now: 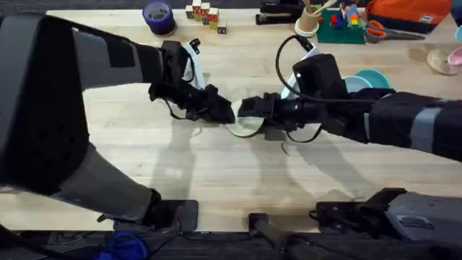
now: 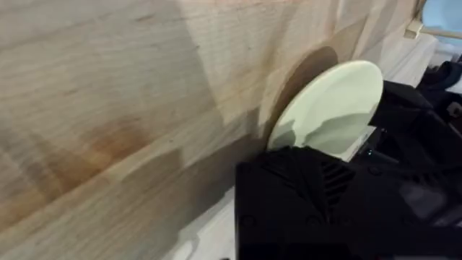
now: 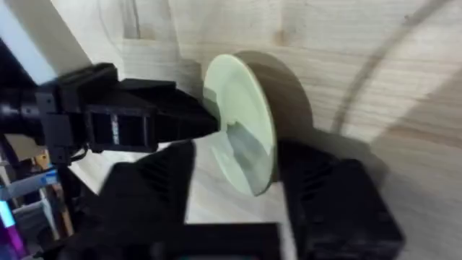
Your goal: Pick up the plates from the table one by one and place each into a slot on the dish rack.
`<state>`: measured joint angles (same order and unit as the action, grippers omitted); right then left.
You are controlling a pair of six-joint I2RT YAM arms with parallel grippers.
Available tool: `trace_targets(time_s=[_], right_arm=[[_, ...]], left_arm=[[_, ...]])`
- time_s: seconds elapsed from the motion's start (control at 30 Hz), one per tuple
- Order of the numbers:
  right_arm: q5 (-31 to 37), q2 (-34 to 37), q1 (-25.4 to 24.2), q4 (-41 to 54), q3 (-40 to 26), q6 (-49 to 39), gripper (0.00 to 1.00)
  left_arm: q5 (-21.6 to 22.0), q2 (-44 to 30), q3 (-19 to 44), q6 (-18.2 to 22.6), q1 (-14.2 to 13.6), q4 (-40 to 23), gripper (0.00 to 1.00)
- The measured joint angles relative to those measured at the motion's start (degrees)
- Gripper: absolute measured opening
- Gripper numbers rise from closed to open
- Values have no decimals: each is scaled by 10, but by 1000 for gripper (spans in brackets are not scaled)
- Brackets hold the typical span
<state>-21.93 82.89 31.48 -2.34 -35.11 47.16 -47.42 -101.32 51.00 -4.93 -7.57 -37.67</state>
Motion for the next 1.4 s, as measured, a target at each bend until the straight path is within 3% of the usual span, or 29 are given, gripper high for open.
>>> trace_targets(time_s=[0.1,0.47,0.77,1.4], right_arm=[[1,0,0,7,0,2,551],[14,0,0,11,1,4,235],[12,-1,-2,5,1,9,55],[8,-1,-2,4,1,11,36]], left_arm=[[0,0,0,0,0,0,41],[0,0,0,0,0,0,41],[1,0,0,0,1,-1,41],[0,0,0,0,4,-3,41]])
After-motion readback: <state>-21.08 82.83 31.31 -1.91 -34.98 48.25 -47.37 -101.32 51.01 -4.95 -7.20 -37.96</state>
